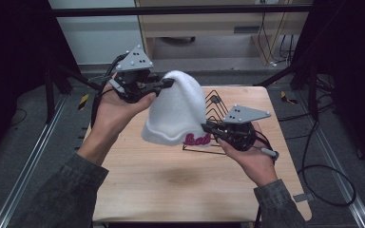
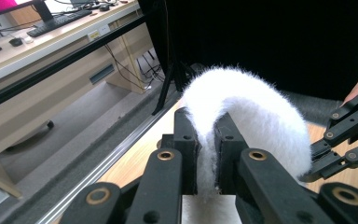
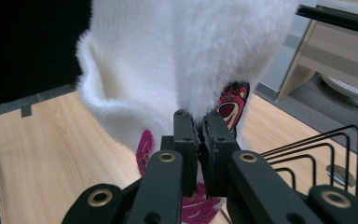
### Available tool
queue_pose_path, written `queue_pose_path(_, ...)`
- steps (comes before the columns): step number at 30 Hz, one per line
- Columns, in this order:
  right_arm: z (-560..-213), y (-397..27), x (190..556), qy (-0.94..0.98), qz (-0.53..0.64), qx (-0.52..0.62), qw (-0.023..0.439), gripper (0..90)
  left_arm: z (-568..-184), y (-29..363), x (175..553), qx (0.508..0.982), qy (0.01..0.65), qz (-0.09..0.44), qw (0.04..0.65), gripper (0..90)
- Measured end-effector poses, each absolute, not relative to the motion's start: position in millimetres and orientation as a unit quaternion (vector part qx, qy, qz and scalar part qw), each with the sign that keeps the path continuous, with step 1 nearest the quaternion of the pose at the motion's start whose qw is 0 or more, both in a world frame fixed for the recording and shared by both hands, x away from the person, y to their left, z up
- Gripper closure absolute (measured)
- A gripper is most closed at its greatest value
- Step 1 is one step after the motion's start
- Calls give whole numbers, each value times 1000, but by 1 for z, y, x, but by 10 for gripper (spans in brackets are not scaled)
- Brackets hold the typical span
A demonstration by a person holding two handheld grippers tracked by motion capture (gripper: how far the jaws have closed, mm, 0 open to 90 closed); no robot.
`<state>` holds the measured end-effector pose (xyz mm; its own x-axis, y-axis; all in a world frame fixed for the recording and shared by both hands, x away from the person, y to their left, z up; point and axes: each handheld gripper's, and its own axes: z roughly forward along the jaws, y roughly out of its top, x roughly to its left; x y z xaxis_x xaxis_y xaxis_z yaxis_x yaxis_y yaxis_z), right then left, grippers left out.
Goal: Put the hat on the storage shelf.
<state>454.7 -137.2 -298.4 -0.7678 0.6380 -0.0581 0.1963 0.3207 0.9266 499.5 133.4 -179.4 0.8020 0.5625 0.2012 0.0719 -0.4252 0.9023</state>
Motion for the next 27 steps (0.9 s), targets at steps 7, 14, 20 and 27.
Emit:
queue_pose_path(7, -294, -139, 462, 782, 519, 271, 213, 860, -174, 130, 504, 805, 198, 252, 499, 826)
queue_pose_path(14, -280, -142, 474, 783, 512, 272, 225, 860, -169, 125, 516, 800, 199, 258, 503, 826)
queue_pose_path(20, -273, -148, 483, 784, 505, 278, 232, 862, -170, 121, 523, 793, 208, 263, 508, 827)
queue_pose_path(27, -267, -153, 489, 779, 508, 285, 232, 862, -167, 114, 531, 789, 214, 275, 507, 827)
